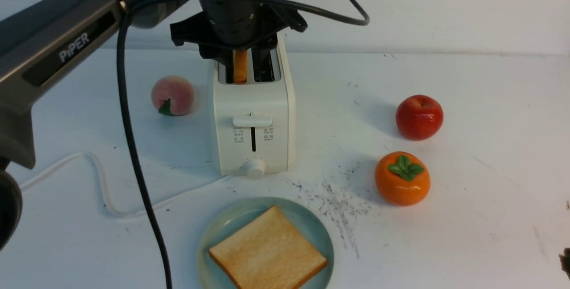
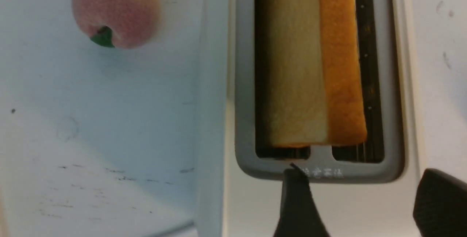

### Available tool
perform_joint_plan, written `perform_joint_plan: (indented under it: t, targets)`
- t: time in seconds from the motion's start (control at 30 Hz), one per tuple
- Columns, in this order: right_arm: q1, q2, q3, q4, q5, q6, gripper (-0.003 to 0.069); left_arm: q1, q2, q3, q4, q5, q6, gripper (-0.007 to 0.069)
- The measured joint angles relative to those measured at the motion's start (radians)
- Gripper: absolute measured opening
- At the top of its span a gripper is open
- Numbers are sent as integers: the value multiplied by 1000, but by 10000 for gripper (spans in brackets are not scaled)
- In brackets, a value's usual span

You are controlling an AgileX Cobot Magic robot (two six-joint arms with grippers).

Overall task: Take toasted bread from bread machine on white table place on plate.
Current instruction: 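Reach for a toast slice standing in the toaster with the left gripper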

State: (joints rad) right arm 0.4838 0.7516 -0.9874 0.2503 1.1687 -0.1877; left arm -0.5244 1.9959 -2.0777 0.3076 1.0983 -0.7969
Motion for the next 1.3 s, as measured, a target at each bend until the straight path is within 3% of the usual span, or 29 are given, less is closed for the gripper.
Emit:
perform_joint_plan:
  t: [0.43,0.67,1.3]
  targets:
    - [0,0,0,3,0,-1,15,0,54,0,42,-204,5,419]
    - [0,0,0,7,0,-1,23,1,75,0,164,-184,5,419]
    - [0,0,0,30,-7,-1,33,1,157,0,291,-203,6,417]
